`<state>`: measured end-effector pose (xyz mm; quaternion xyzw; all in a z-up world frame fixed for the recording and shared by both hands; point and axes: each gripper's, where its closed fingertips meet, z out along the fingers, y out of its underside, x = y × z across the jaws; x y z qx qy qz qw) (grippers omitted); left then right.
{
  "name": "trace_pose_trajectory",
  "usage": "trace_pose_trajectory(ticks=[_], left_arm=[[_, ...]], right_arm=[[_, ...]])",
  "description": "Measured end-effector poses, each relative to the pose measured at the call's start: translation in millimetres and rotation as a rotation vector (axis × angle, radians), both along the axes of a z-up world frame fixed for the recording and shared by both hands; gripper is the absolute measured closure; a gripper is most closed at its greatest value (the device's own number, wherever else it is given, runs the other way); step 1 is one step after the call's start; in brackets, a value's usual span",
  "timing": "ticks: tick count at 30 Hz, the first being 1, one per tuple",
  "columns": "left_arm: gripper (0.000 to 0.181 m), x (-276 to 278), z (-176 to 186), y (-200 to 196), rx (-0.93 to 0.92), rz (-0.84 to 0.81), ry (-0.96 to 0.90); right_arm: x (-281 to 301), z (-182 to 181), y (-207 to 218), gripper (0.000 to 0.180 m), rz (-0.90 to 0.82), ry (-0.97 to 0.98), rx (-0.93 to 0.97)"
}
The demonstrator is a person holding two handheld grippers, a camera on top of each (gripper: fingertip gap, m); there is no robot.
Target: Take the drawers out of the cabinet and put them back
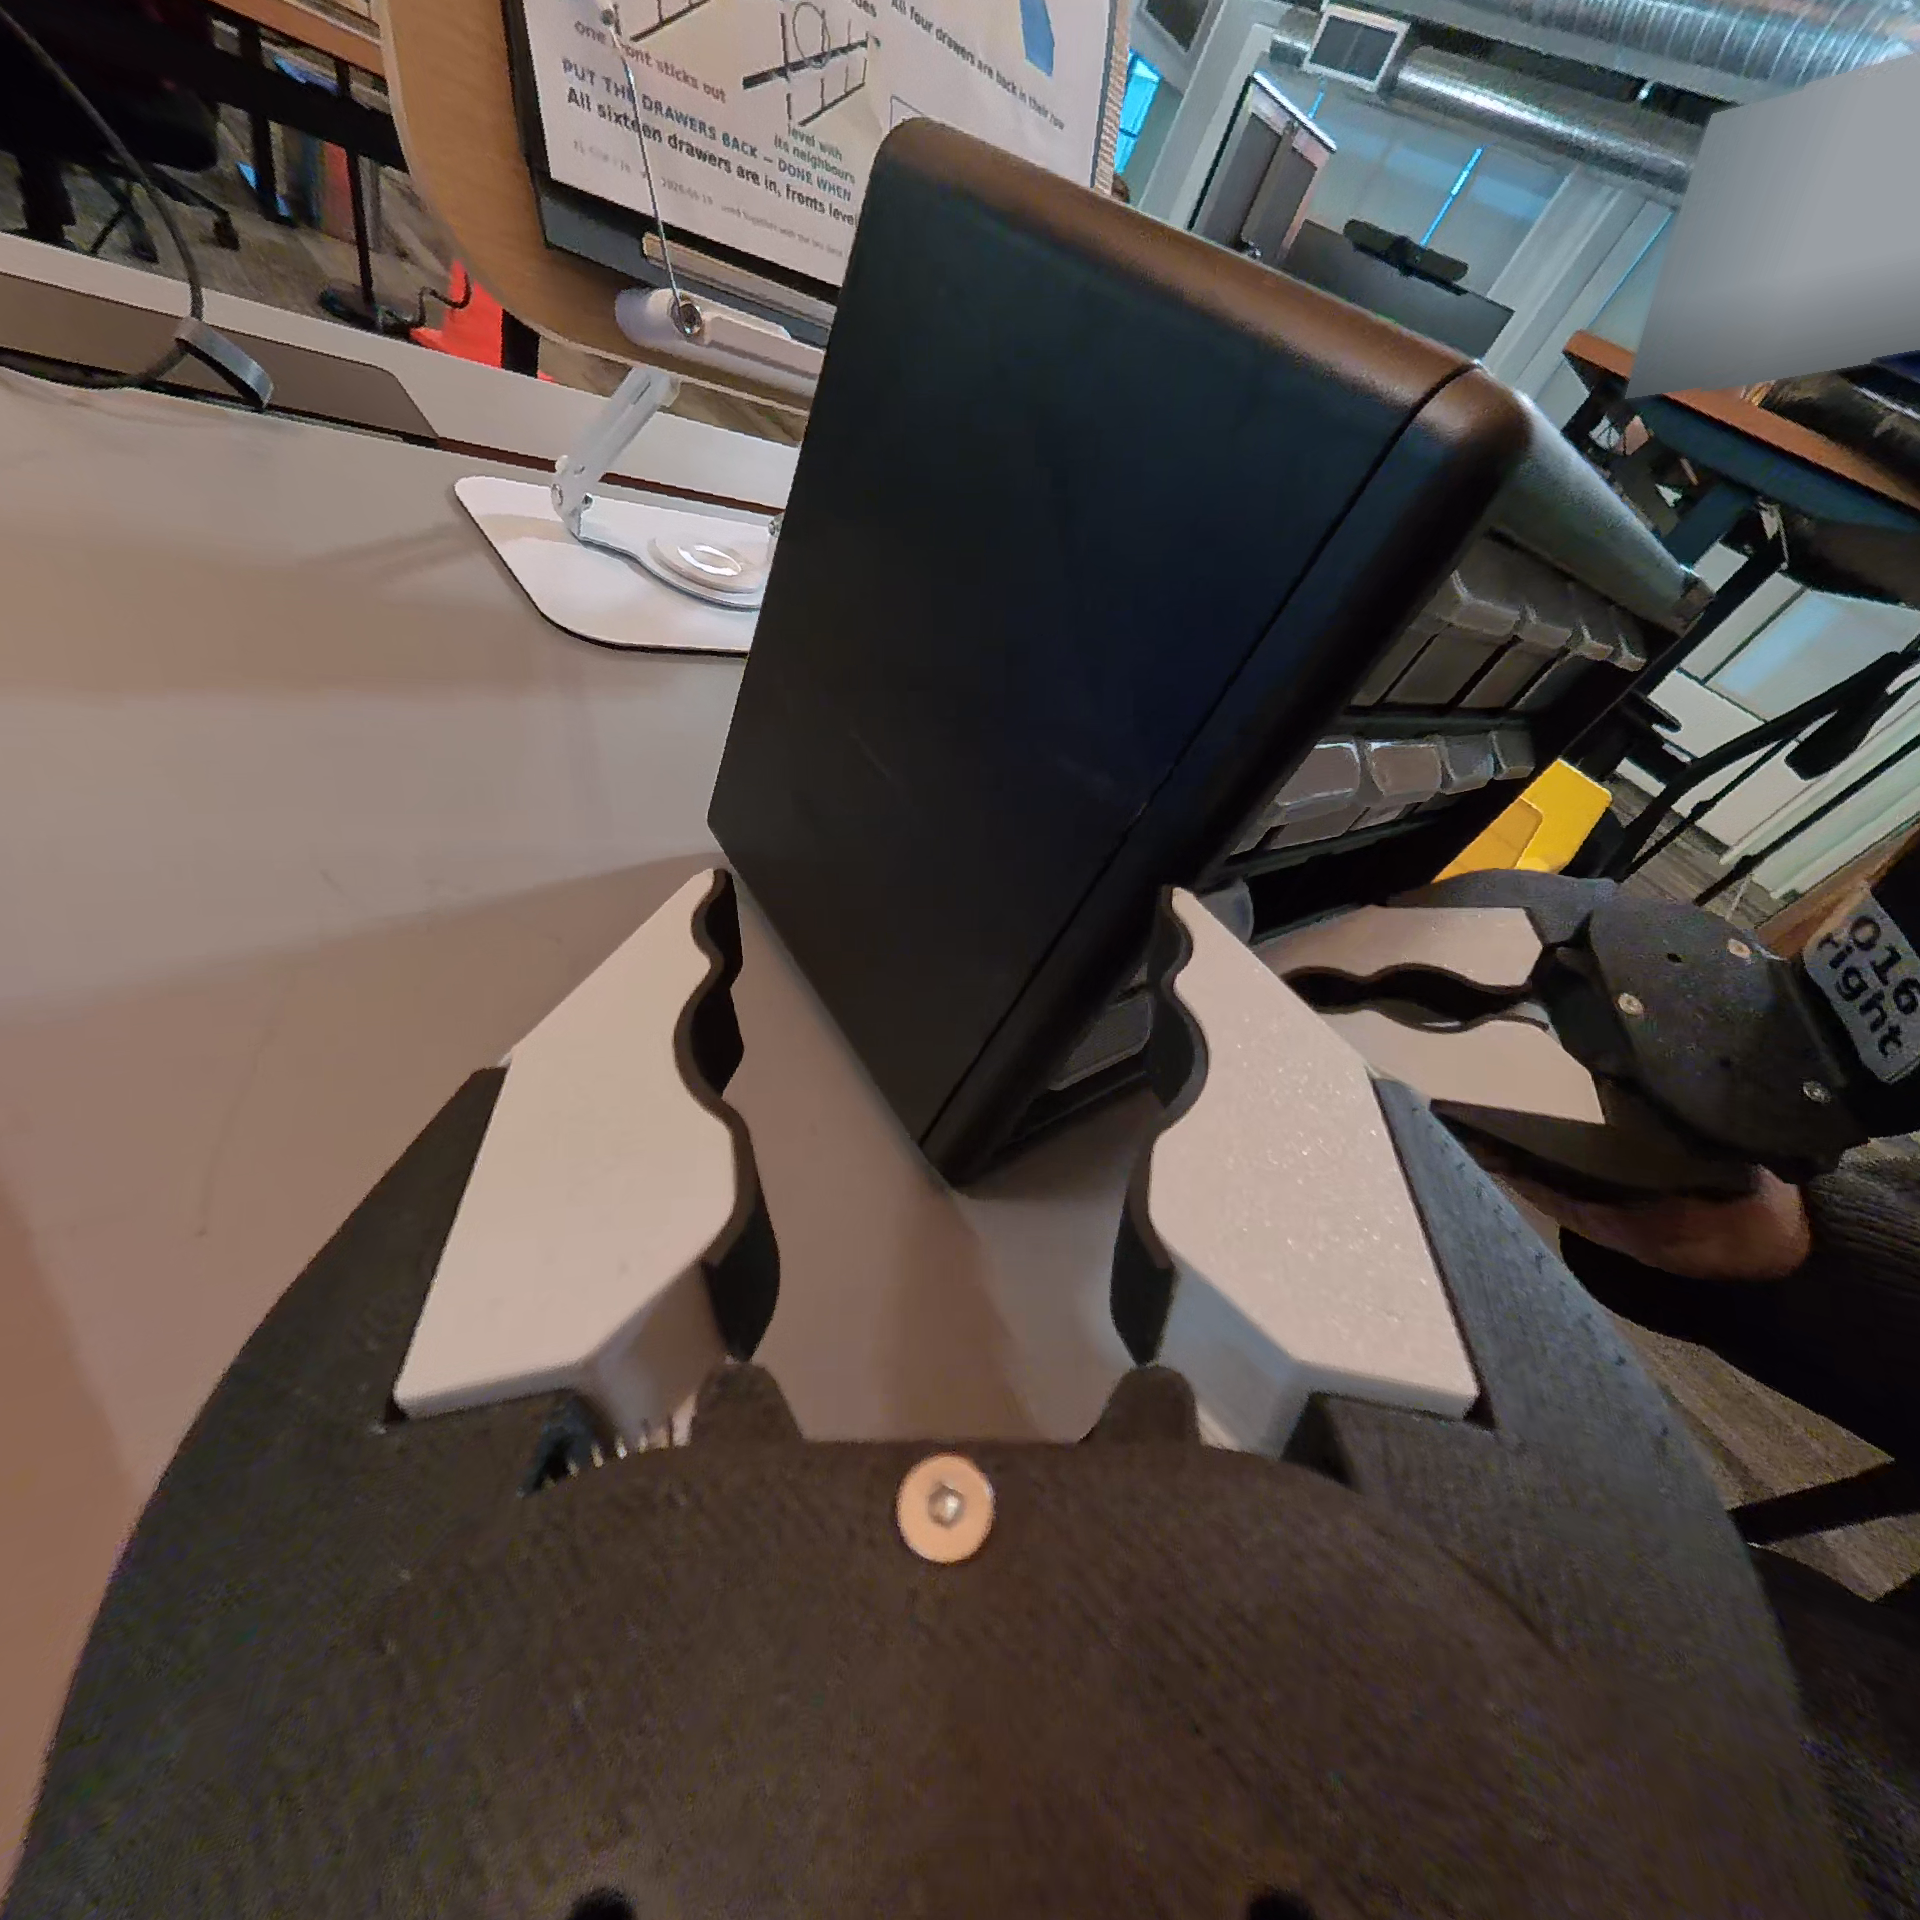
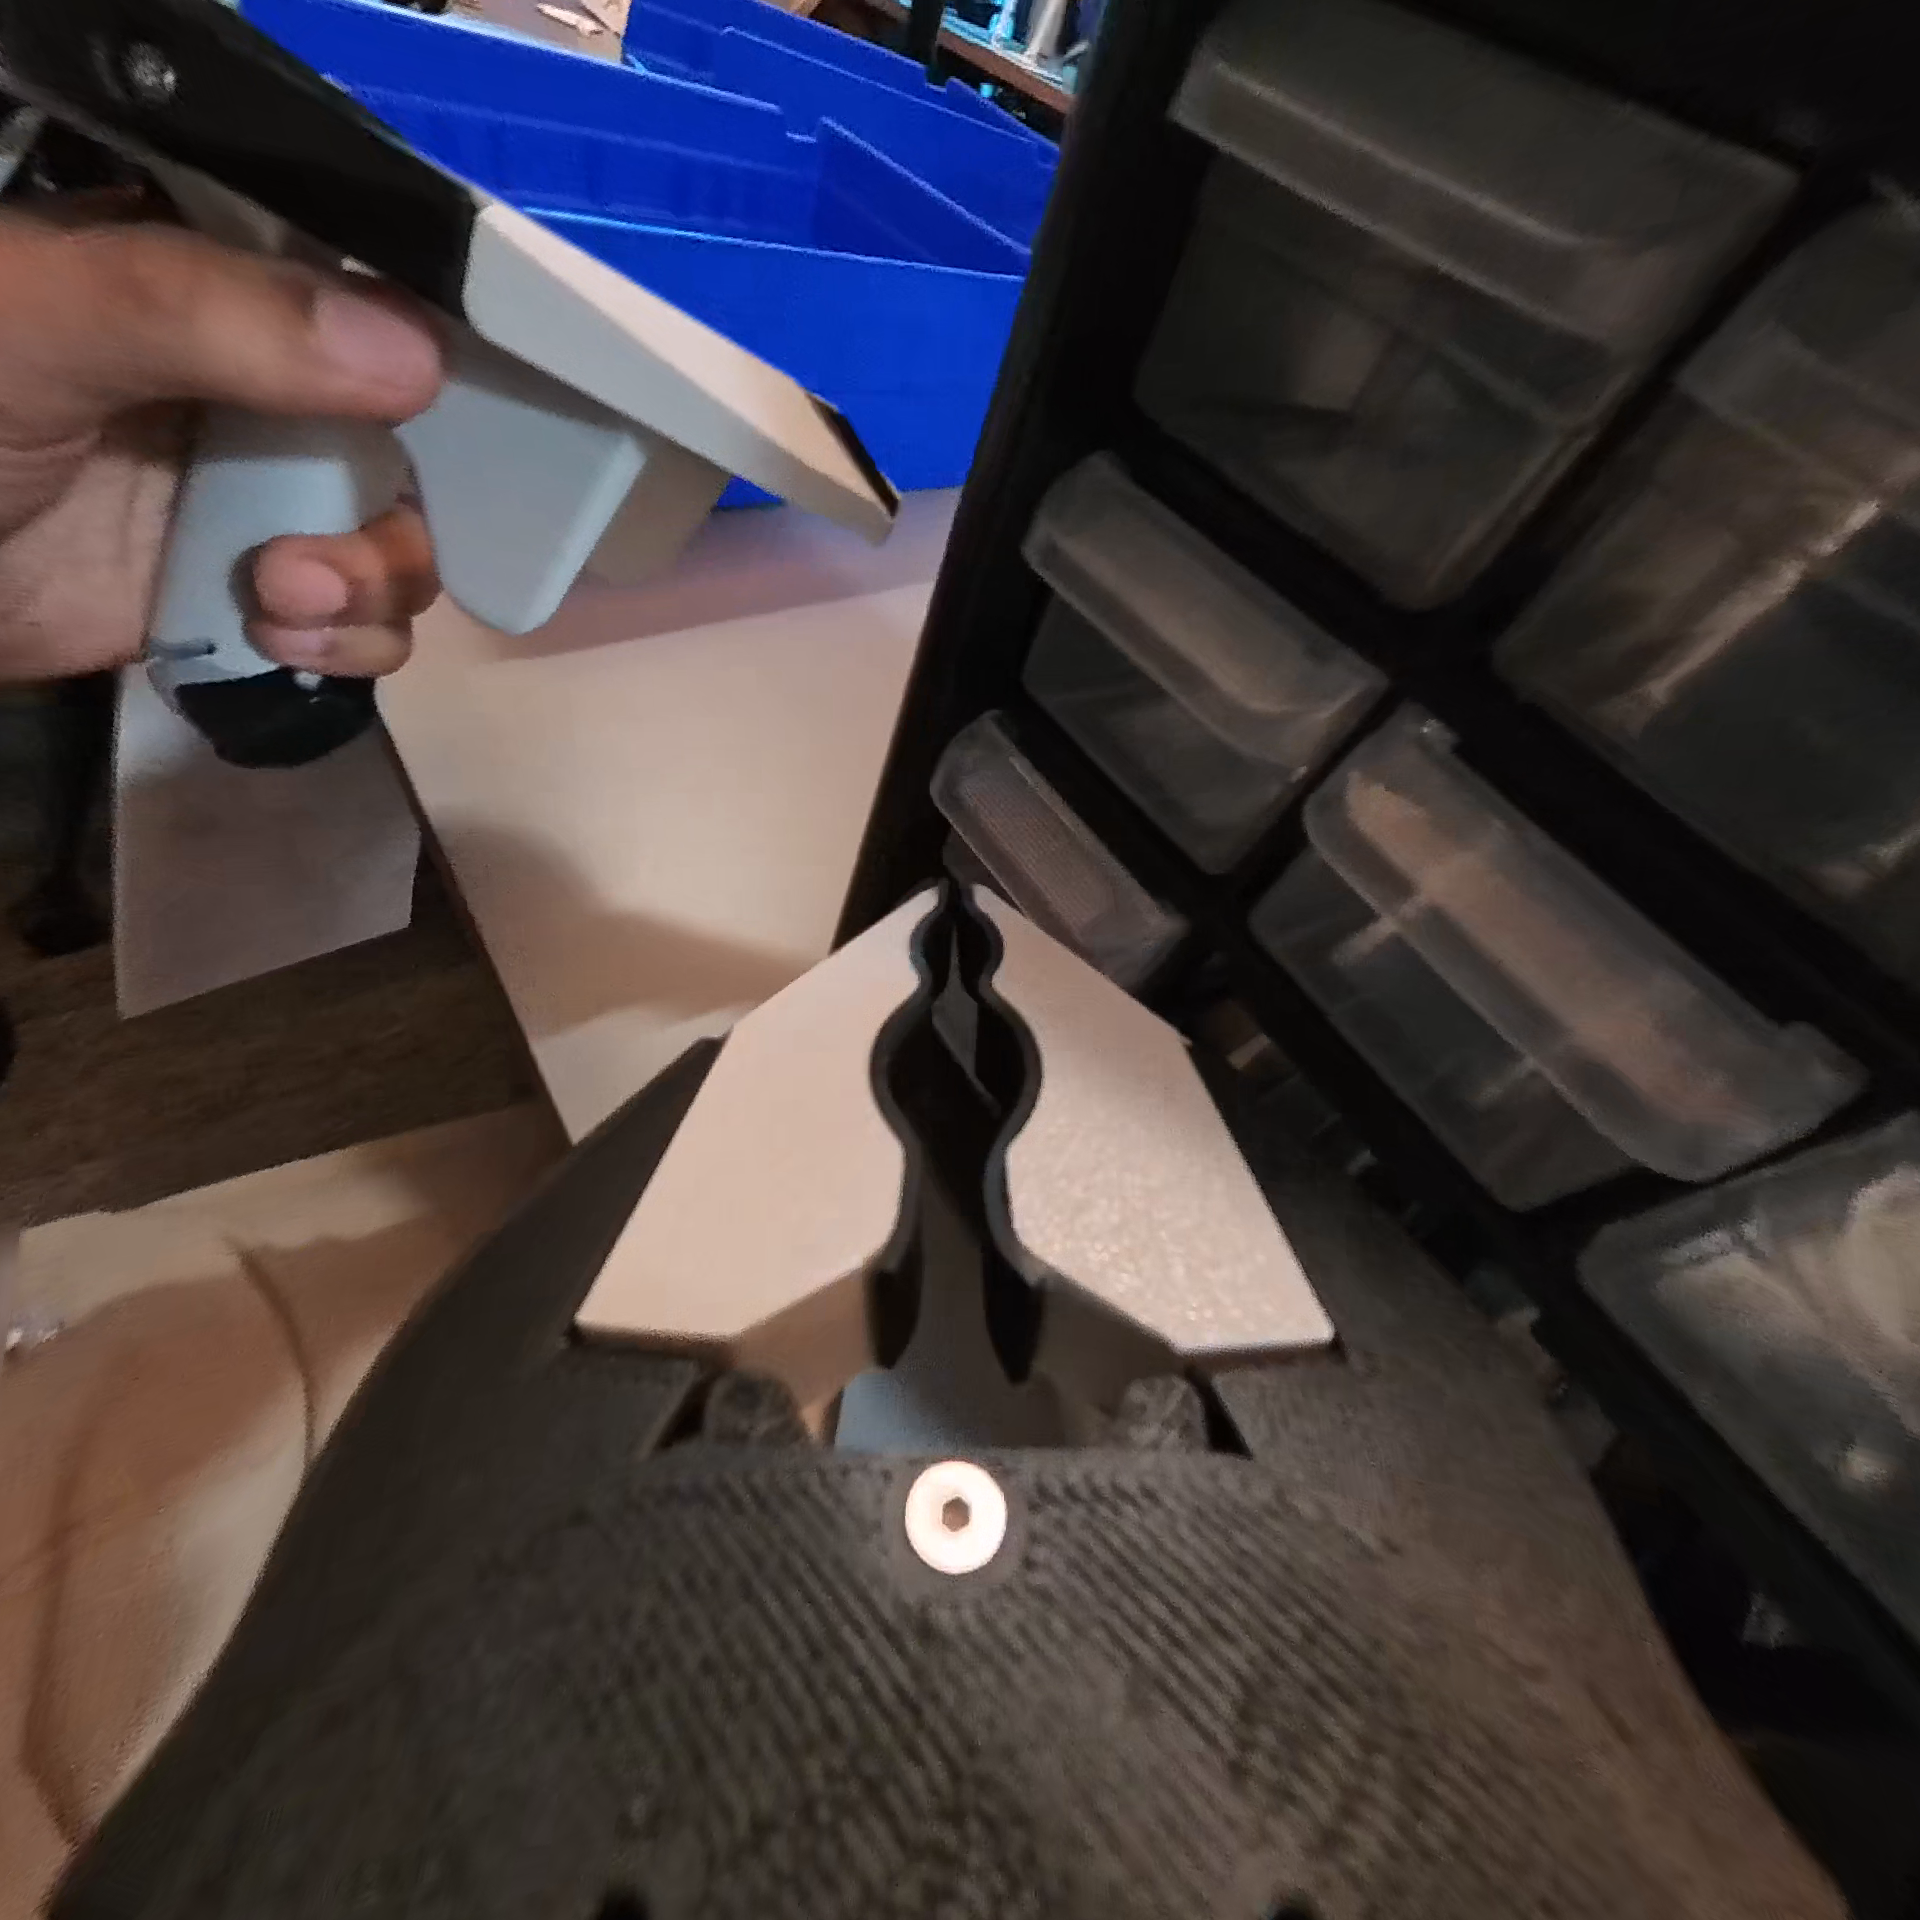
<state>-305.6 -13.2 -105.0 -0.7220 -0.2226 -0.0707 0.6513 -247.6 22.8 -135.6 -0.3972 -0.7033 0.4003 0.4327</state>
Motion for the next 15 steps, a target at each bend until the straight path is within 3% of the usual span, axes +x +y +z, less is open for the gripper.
trace_pose_trajectory(ticks=[1,11,15], left_arm=[[0.104,-0.3,-0.8,0.2,-0.001,0.000,-0.002],[0.097,-7.1,-4.5,-1.7,-0.014,0.037,-0.007],[0.080,-9.6,-6.3,-2.8,-0.024,0.054,-0.044]], right_arm=[[-2.1,0.2,2.0,0.180,-0.013,0.000,-0.007],[0.8,-1.1,3.8,0.173,-0.014,-0.020,-0.035],[12.8,-0.1,-2.7,0.161,0.044,-0.056,-0.074]])
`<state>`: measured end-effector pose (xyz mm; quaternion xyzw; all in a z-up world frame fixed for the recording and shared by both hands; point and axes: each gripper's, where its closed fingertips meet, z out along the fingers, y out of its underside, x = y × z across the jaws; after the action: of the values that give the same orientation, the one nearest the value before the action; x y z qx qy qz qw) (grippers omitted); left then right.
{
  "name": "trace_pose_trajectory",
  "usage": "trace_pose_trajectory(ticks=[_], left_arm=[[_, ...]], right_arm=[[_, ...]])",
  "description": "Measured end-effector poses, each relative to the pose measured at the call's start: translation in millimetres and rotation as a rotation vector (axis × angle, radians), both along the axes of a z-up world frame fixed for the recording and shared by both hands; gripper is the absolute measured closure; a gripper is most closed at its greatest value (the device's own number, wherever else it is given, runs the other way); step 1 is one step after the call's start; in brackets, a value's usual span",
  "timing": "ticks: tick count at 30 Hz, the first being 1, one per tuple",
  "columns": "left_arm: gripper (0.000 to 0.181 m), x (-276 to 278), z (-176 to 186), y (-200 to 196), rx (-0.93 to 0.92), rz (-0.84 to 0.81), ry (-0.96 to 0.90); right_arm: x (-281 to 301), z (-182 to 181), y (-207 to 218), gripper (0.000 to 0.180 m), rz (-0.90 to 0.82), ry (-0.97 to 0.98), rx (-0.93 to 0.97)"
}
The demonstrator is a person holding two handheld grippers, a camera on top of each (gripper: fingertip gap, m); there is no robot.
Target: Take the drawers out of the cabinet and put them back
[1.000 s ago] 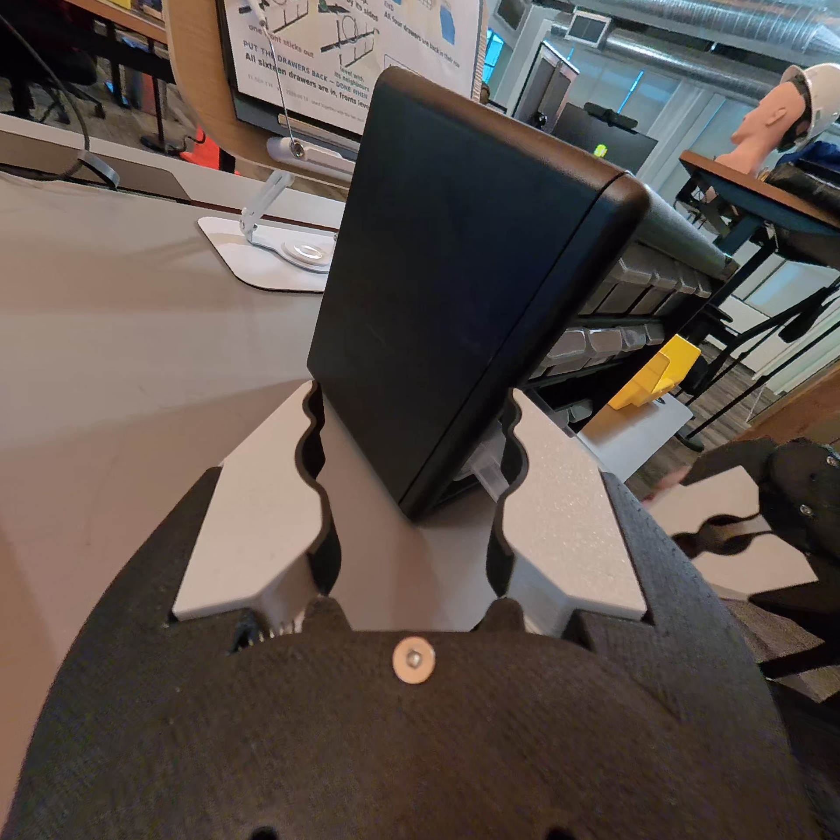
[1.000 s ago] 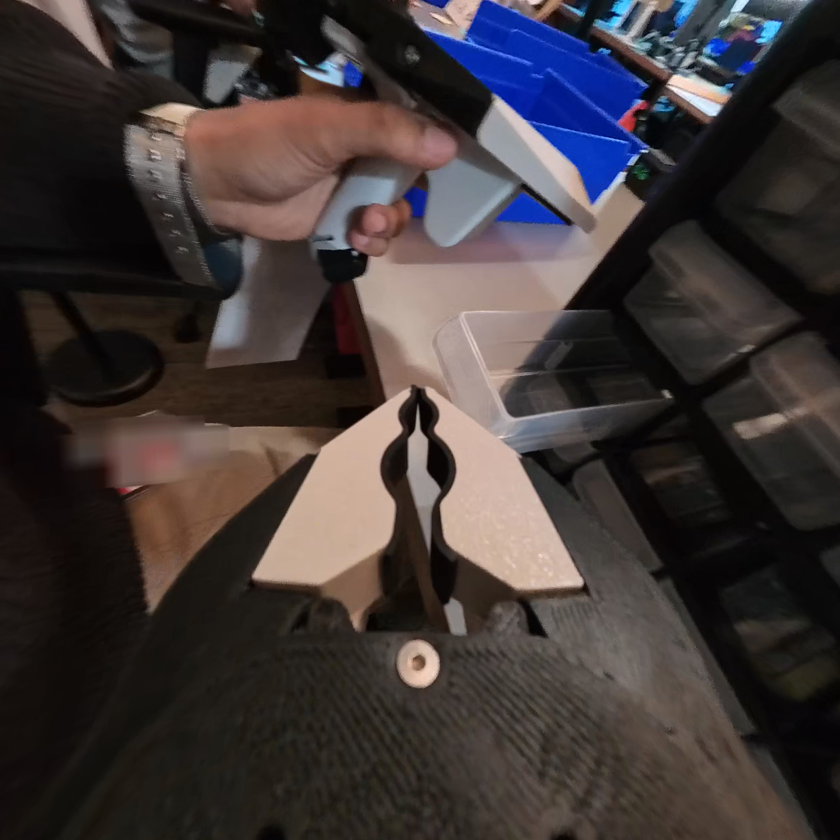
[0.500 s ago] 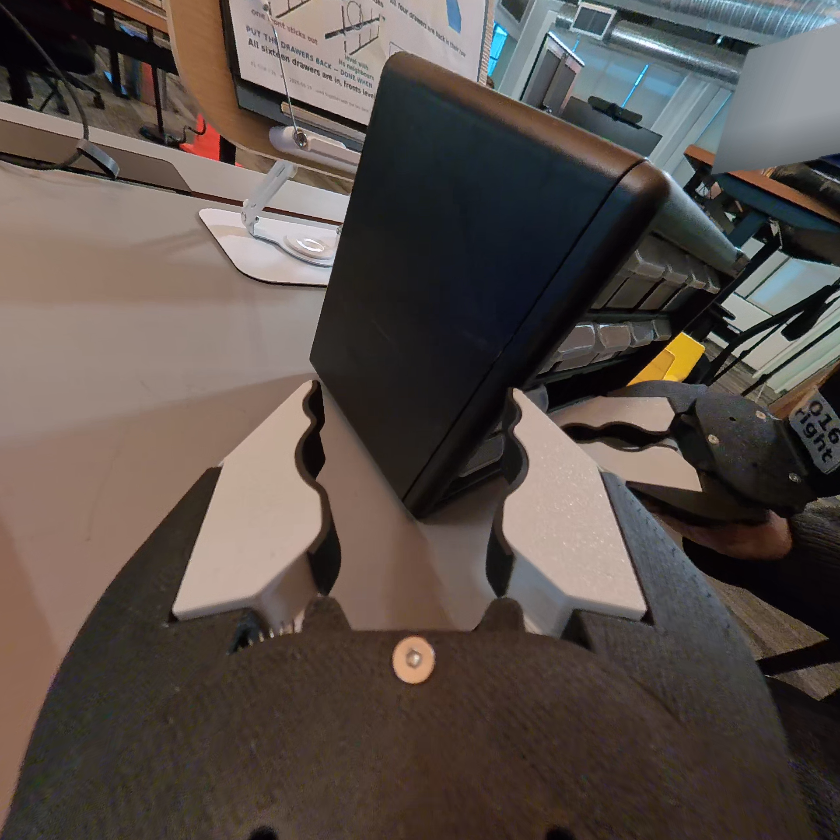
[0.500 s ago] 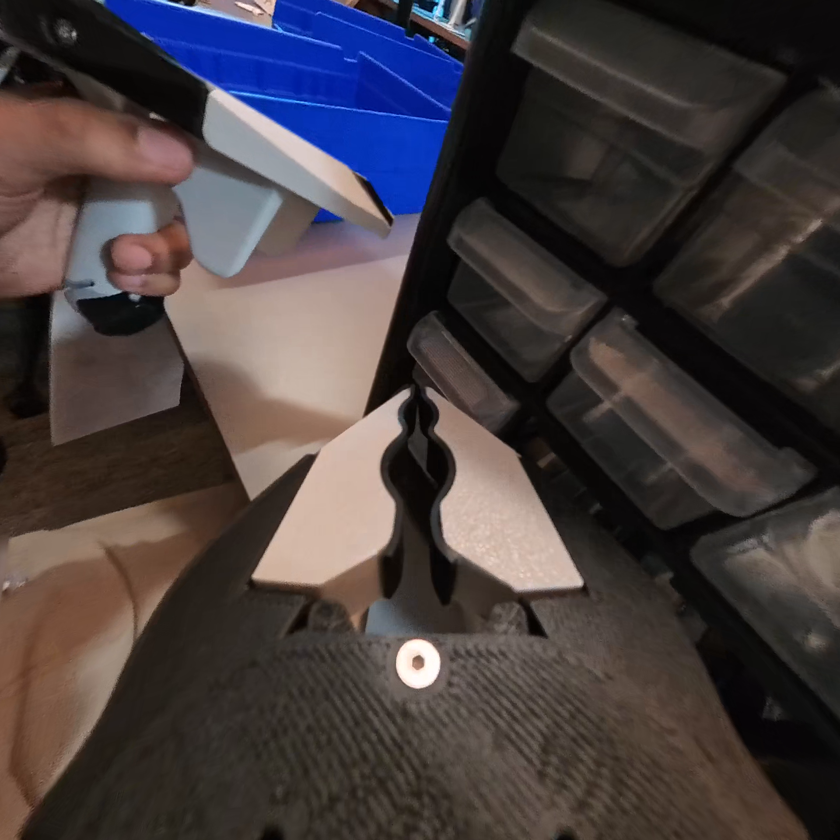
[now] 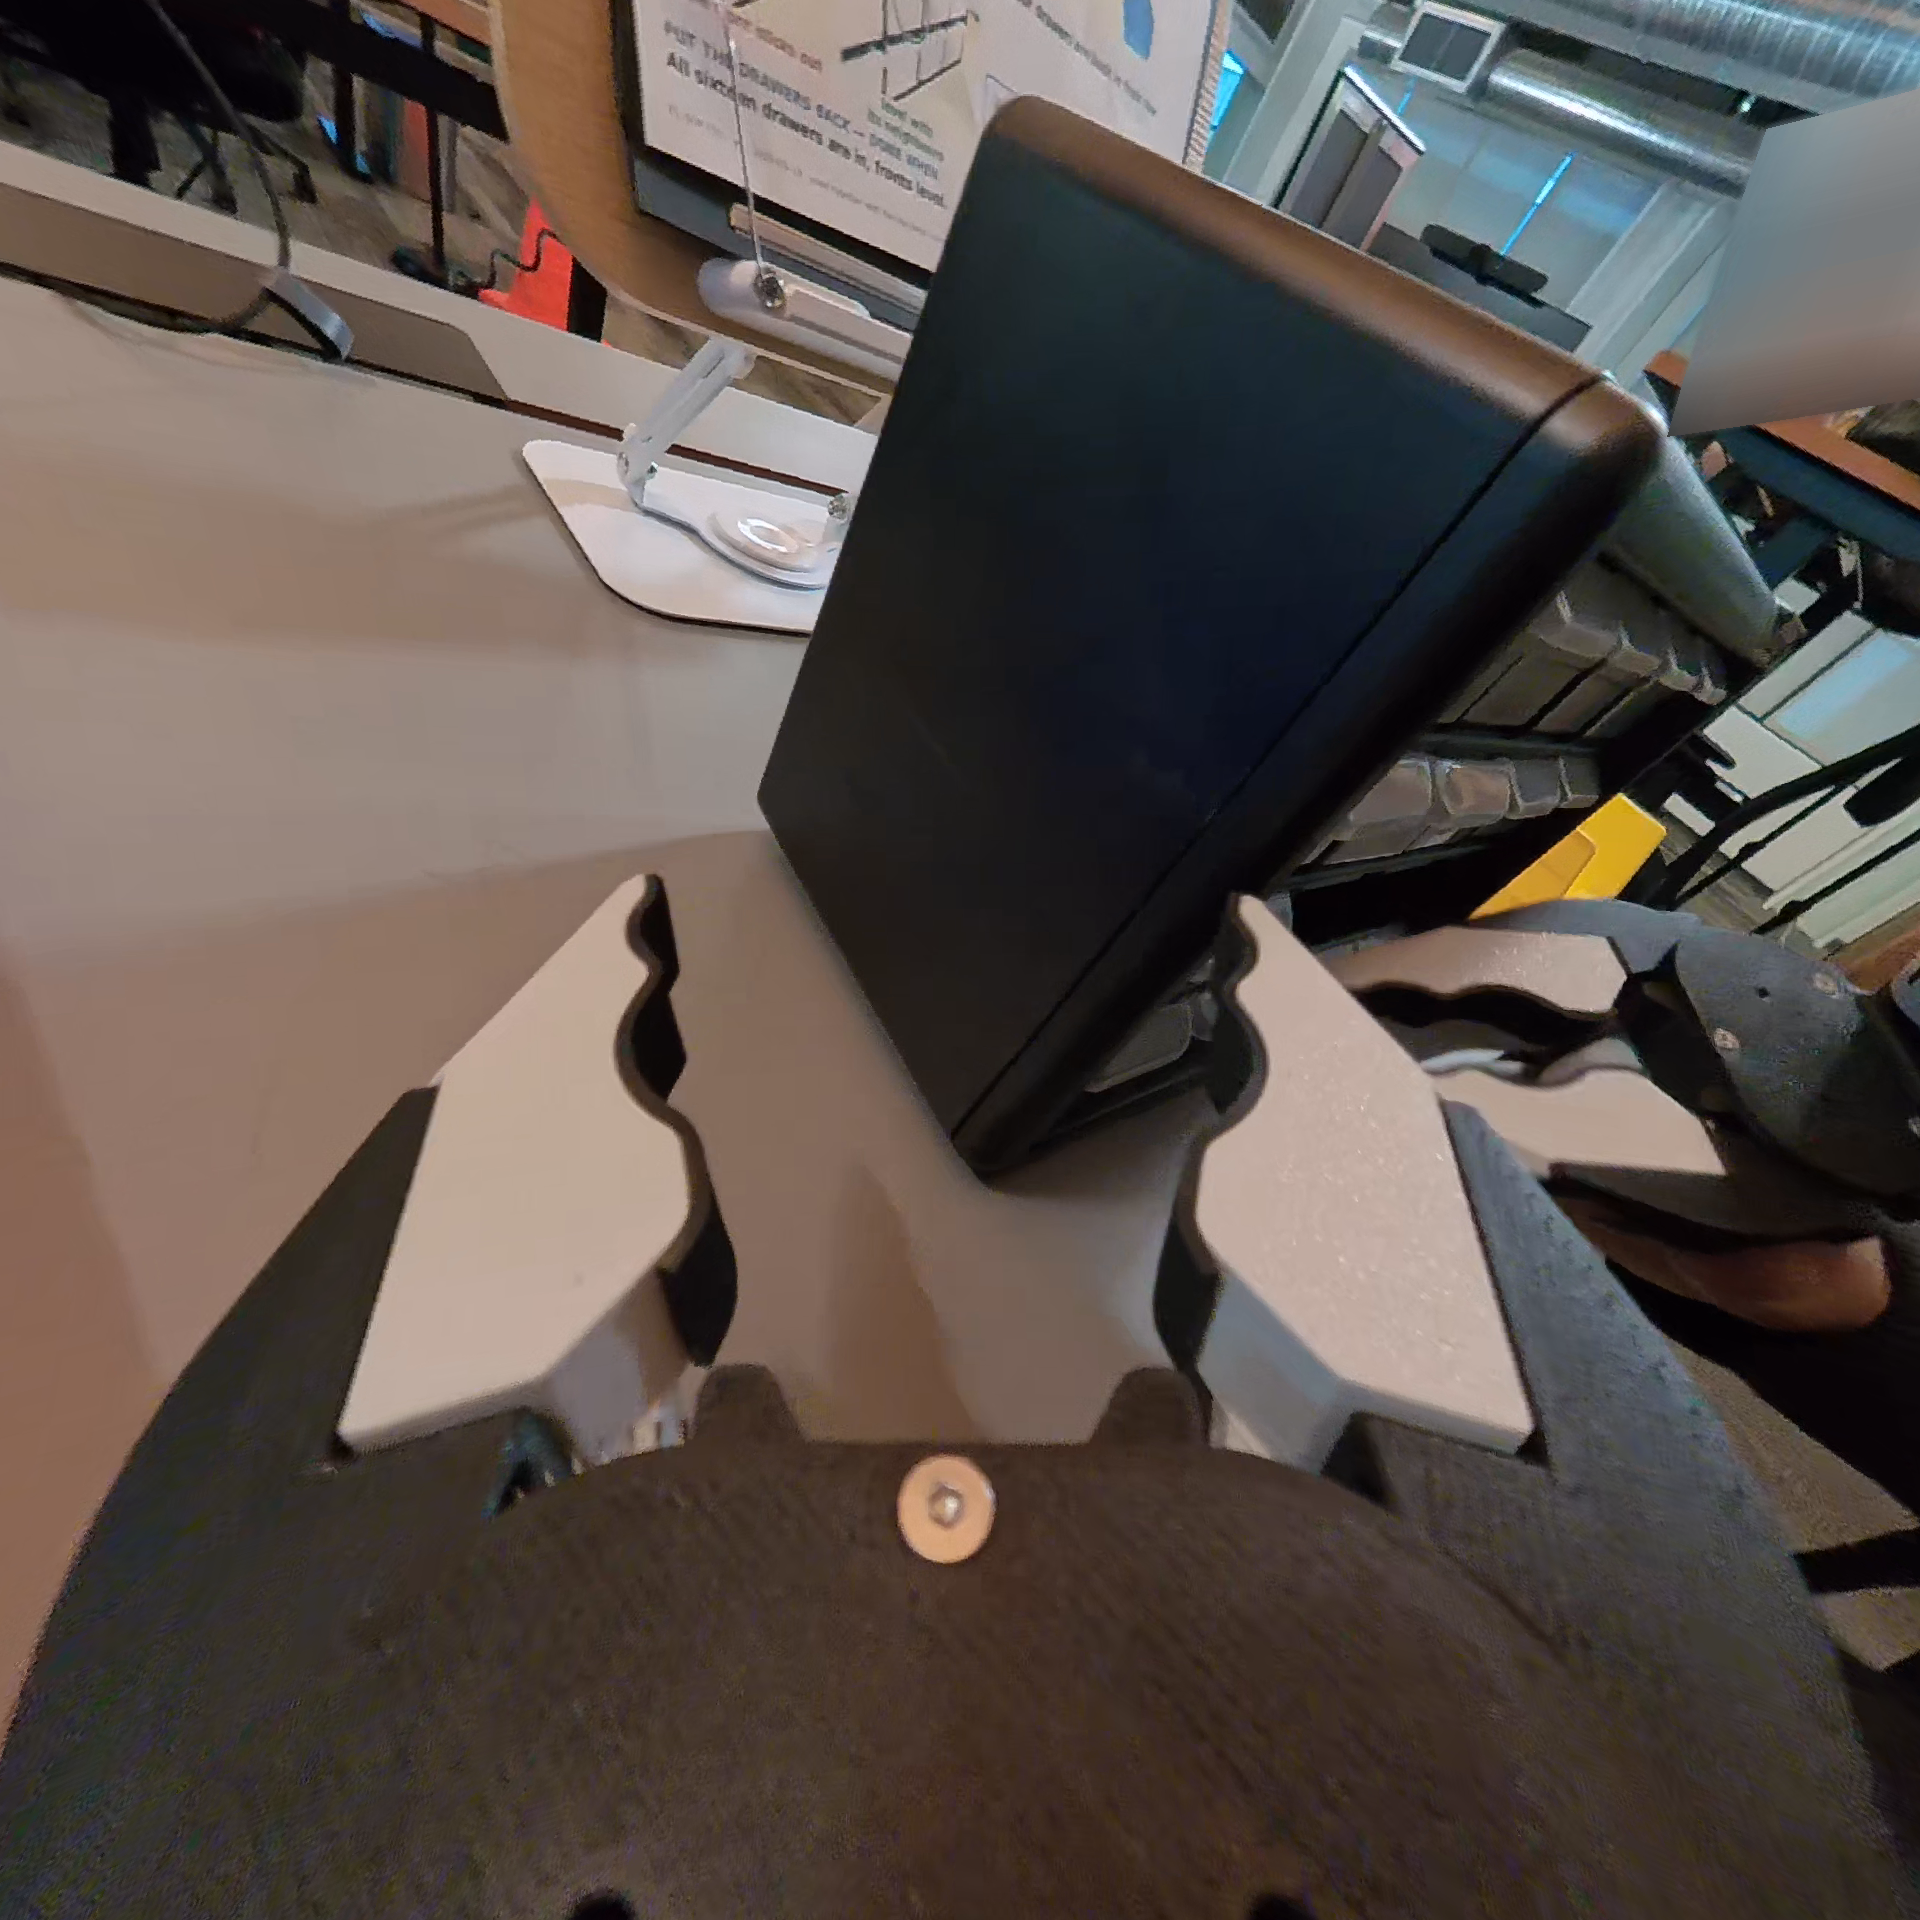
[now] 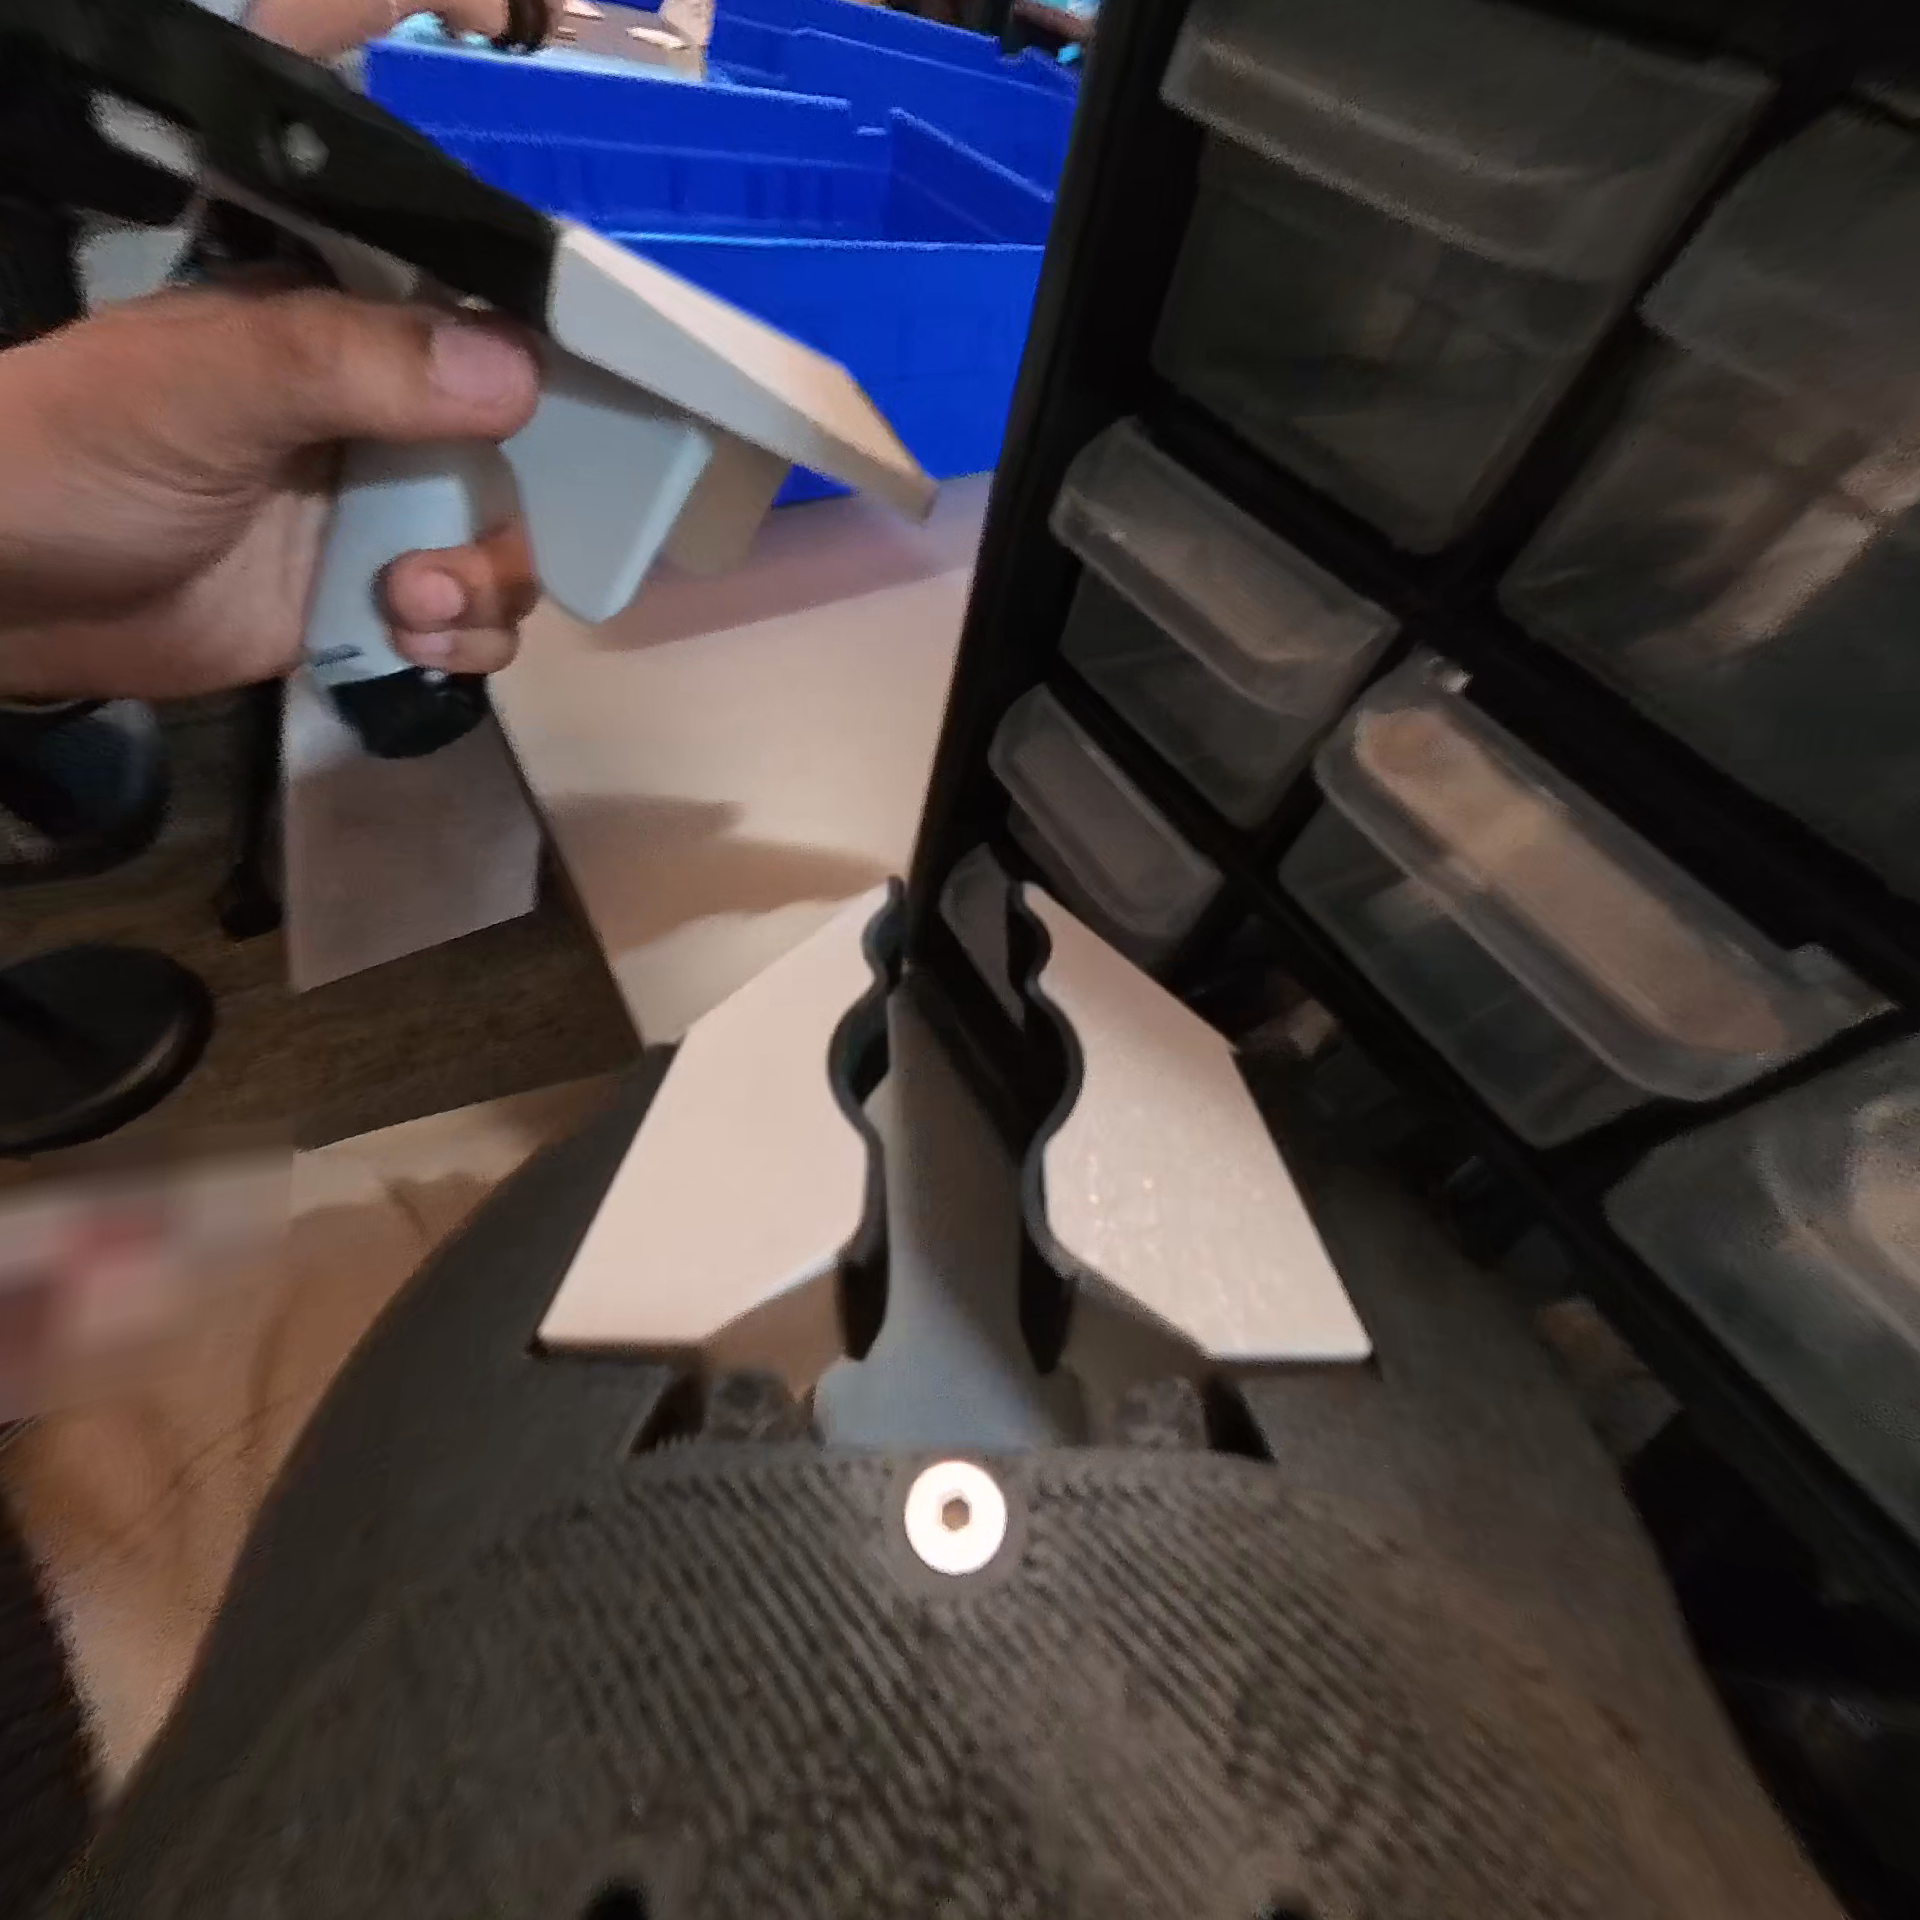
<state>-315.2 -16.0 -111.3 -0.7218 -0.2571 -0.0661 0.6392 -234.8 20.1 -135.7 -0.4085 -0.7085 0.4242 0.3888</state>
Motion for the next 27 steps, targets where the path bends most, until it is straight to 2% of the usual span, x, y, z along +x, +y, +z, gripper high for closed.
trace_pose_trajectory(ticks=[4,8,11,14,15,17,18,19,20,26,27], left_arm=[[0.074,0.4,13.4,-4.8,0.042,0.014,-0.004],[0.075,-10.5,30.6,-17.2,0.034,0.079,0.105],[0.077,-41.8,57.7,-47.0,-0.008,0.191,0.221],[0.090,-95.9,69.6,-96.1,-0.206,0.317,0.342],[0.094,-113.1,64.1,-111.3,-0.312,0.317,0.341],[0.114,-142.1,39.3,-140.7,-0.549,0.267,0.286],[0.117,-156.3,25.6,-154.9,-0.646,0.255,0.254],[0.121,-167.5,12.8,-165.8,-0.723,0.229,0.232],[0.132,-176.0,0.4,-174.3,-0.784,0.195,0.218],[0.137,-198.9,-64.8,-208.7,-1.058,0.071,0.118],[0.143,-200.3,-70.7,-211.6,-1.083,0.071,0.112]], right_arm=[[28.4,-1.9,-20.8,0.165,0.158,-0.121,-0.130],[40.8,1.4,-17.3,0.165,0.167,-0.125,-0.197],[49.6,-3.9,-11.3,0.162,0.158,-0.145,-0.175],[59.9,-7.8,-7.7,0.159,0.157,-0.164,-0.156],[63.2,-8.6,-6.5,0.159,0.155,-0.168,-0.151],[69.1,-9.9,-4.9,0.159,0.151,-0.171,-0.151],[71.4,-10.8,-4.7,0.159,0.149,-0.171,-0.155],[73.4,-11.9,-4.9,0.159,0.149,-0.173,-0.161],[74.9,-13.1,-5.4,0.158,0.150,-0.176,-0.165],[78.3,-11.2,-8.6,0.157,0.156,-0.167,-0.133],[78.4,-11.1,-8.6,0.157,0.156,-0.163,-0.123]])
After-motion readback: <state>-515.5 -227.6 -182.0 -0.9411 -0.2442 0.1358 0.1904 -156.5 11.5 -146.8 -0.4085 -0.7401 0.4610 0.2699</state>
